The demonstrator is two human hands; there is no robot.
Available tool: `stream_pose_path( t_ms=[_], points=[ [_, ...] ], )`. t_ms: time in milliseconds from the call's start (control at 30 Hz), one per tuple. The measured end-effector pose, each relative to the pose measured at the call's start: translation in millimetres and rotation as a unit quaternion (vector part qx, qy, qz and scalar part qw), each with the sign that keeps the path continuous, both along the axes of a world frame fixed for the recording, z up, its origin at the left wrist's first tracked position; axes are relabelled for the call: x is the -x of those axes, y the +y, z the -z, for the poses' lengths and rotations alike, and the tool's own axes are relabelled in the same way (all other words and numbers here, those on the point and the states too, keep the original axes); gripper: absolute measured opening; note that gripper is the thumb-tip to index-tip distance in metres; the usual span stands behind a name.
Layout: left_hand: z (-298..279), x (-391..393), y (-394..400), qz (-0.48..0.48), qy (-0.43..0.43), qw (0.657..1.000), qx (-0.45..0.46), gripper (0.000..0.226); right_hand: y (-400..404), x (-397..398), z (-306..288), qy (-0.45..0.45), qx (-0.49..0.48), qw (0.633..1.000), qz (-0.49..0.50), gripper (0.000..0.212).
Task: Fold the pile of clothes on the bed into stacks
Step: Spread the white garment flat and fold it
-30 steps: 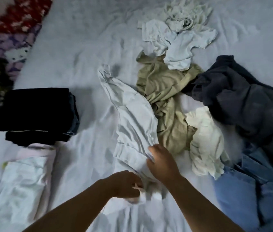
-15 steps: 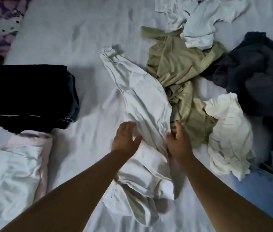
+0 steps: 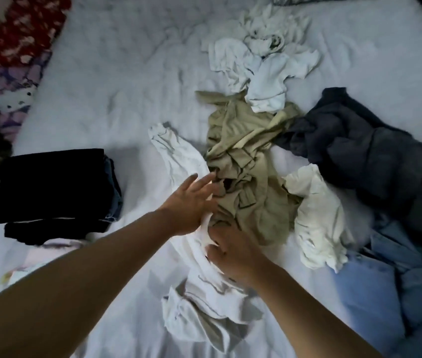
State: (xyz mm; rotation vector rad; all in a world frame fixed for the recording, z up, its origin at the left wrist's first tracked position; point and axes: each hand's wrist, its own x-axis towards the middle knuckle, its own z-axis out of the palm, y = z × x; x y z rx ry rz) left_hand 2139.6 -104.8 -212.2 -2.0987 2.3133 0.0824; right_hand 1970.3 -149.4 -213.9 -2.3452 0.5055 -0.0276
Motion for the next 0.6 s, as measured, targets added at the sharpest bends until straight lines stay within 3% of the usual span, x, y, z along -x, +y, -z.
stream_pose_path(
  t_ms=[100, 167, 233, 267, 400, 500, 567, 600],
  points=[
    [-38.3, -5.2, 14.9, -0.002, -0.043, 0.989, -0.141, 0.033, 12.9, 12.7, -25.1, 0.068, -0.004, 0.997, -0.027, 0.031],
    [-65.9, -3.1, 28.7, -0.013, -0.037, 0.984, -0.174, 0.026, 20.8, 24.4, -45.6, 0.097, -0.018, 0.995, -0.006, 0.04],
    [-93.4, 1.1, 47.3, -0.052, 0.001, 0.984, -0.17, 0.01, 28.2, 37.2, -63.2, 0.104, -0.023, 0.994, 0.023, 0.027],
    [-104.5, 2.0, 55.7, -0.078, 0.022, 0.984, -0.157, 0.008, 31.2, 42.7, -70.2, 0.123, -0.006, 0.992, 0.031, 0.019],
    [-144.9, -0.1, 100.8, -0.102, 0.079, 0.991, -0.043, 0.011, 49.9, 60.9, -101.9, 0.189, 0.095, 0.975, 0.062, 0.03],
    [-169.8, 0.4, 135.4, -0.137, 0.149, 0.978, 0.053, 0.021, 58.4, 71.8, -127.1, 0.109, 0.059, 0.977, 0.174, 0.03],
    [-186.6, -2.0, 155.6, -0.185, 0.209, 0.955, 0.102, 0.009, 60.0, 79.5, -143.8, 0.026, -0.002, 0.958, 0.286, 0.033],
    [-191.9, -5.5, 162.8, -0.216, 0.233, 0.941, 0.119, 0.019, 58.2, 83.0, -152.1, -0.014, -0.036, 0.94, 0.339, 0.032]
  ],
)
